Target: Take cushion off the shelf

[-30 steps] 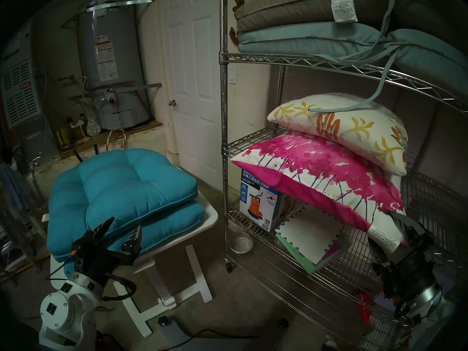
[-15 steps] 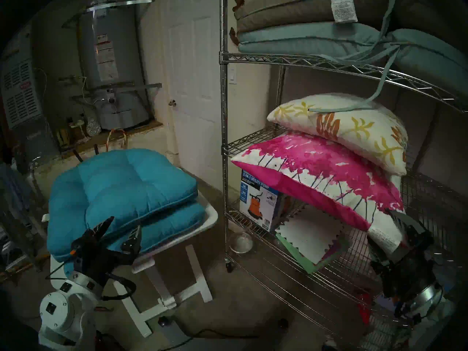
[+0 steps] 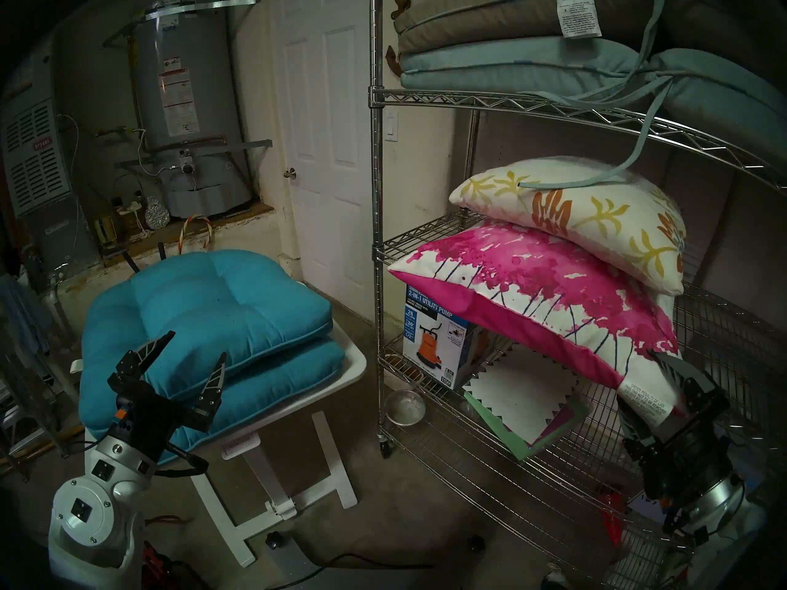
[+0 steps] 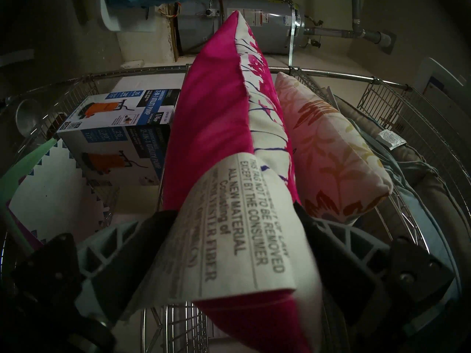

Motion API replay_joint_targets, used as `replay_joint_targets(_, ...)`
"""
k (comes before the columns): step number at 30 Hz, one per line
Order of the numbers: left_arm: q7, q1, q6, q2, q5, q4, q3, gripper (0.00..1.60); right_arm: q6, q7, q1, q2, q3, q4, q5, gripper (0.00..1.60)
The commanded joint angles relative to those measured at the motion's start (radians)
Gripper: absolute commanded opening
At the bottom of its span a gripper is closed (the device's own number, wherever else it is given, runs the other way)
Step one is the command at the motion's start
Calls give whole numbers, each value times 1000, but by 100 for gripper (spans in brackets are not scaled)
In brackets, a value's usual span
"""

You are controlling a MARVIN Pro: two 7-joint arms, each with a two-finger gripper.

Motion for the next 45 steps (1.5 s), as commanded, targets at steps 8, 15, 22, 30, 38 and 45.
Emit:
replay_joint_targets(8,-4,-140,-10,75,84,-51,27,160,-1,-3,6,-6,0,-10,0,160)
replay_joint_targets(15,-7,-229,24,112,143,-59,103,160,-3,-1,8,-8,0,-10,0,160)
replay_joint_targets(22,-8,-314,79,136,194,-66,197,160,-6,1,10,-10,0,-10,-1,160)
replay_joint_targets(30,-7,-405,133,147,259,-68,291,160,-8,2,13,-13,1,-9,-2,160)
replay_joint_targets(38,-15,-497,182,142,328,-45,377,160,-11,5,15,-15,1,-10,-2,160)
replay_joint_targets(45,-2,-557,272,67,344,-40,434,160,-12,6,17,-17,1,-10,-3,160)
